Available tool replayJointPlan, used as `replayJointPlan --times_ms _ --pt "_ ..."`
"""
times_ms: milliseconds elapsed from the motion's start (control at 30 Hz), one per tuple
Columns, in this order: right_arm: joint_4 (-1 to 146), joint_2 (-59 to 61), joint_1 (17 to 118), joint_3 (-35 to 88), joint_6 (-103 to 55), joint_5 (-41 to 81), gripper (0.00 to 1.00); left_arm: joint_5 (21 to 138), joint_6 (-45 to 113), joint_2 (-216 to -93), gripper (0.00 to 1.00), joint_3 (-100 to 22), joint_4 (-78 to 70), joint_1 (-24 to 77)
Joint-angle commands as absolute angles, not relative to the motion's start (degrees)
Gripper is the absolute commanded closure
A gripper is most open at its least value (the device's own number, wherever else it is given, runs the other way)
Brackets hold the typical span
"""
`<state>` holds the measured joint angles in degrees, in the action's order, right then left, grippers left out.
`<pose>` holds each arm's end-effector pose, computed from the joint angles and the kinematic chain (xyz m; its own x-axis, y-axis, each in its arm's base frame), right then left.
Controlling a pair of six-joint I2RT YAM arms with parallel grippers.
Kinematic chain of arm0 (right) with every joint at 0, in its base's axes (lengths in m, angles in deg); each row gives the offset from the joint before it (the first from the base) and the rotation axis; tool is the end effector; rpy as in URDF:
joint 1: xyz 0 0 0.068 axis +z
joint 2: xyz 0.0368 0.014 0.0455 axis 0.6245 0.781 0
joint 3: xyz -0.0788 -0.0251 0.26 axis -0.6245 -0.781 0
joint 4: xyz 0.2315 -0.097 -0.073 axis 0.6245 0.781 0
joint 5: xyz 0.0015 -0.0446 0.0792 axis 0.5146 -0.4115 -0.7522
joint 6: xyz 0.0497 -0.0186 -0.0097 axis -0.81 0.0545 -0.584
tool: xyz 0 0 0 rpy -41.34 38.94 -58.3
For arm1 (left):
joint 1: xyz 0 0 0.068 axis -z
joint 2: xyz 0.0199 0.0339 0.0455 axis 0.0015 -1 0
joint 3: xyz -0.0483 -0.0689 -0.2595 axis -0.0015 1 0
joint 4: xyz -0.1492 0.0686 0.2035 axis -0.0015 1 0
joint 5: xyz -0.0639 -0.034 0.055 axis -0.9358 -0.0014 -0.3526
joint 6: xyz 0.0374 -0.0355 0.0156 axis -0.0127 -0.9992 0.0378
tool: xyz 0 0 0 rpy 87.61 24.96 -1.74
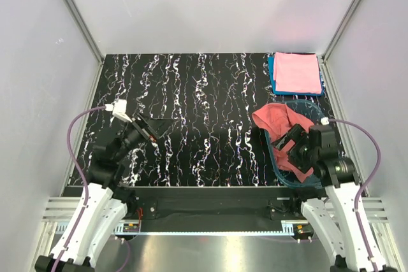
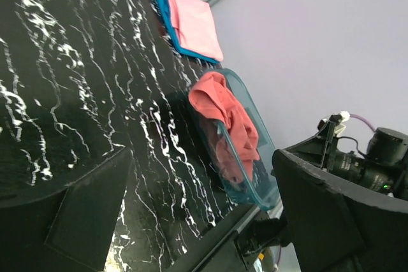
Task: Fold and stack the t-shirts
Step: Grab the tshirt from the pile
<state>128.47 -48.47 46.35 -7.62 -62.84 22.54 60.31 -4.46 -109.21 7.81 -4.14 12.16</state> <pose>0.0994 0.0167 0.2749 -0.6401 0.6324 -0.4363 0.3779 0.7535 0.5379 0.1387 -0.0465 0.2808 -0.5116 -0.5872 -0.6272 0.3781 0.5016 -0.7781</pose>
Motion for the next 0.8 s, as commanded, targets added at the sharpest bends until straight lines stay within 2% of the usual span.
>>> replayJointPlan --times_ms 0,67,133,200,233,300,367,433,467,567,667,700,767 --pt "131.6 -41.1 46.1 2.5 -59.4 28.7 0.00 65.6 -2.2 -110.5 0.01 2.7 5.5 12.4" --pt "127.9 -34.3 46.1 6.6 -50.3 25.2 0.00 65.5 -2.4 -111.2 0.01 1.7 5.3 12.4" --pt "127.6 -29.8 46.1 11.8 -47.9 21.3 0.00 68.2 -6.0 -112.7 0.01 1.0 7.1 12.4" --pt "127.1 -24.0 46.0 14.5 -44.3 22.9 0.00 76.4 -12.0 -114.4 0.01 -1.9 17.6 12.2" --pt "126.8 -20.7 46.0 15.3 -44.4 24.8 0.00 76.9 -15.9 -116.4 0.01 -3.2 23.1 12.0" --pt "127.5 -17.5 45.4 17.3 -48.1 33.6 0.00 71.4 -13.6 -118.2 0.01 -5.1 22.4 10.9" --pt "122.8 -13.0 45.0 17.6 -44.8 30.5 0.00 69.7 -9.8 -119.9 0.01 -8.4 24.3 10.9" --pt "121.3 -7.1 45.0 18.6 -45.8 29.4 0.10 73.0 -8.1 -120.0 0.01 -11.1 31.7 10.7" --pt "120.8 -5.1 45.0 19.0 -45.9 27.7 0.18 74.8 -7.9 -119.6 0.01 -12.6 34.1 10.4" --pt "118.8 1.4 45.0 19.5 -47.0 23.8 0.28 78.9 -4.3 -118.4 0.01 -15.8 37.1 9.5" --pt "114.8 4.2 45.0 18.2 -46.6 22.6 0.48 79.9 2.0 -117.3 0.01 -19.0 38.9 8.9" --pt "114.2 4.9 45.0 18.2 -46.4 23.1 0.51 81.8 3.2 -117.7 0.01 -19.8 39.6 8.9" --pt "113.5 6.7 45.0 19.0 -45.0 23.5 0.51 80.3 6.0 -118.4 0.01 -21.4 39.0 8.8"
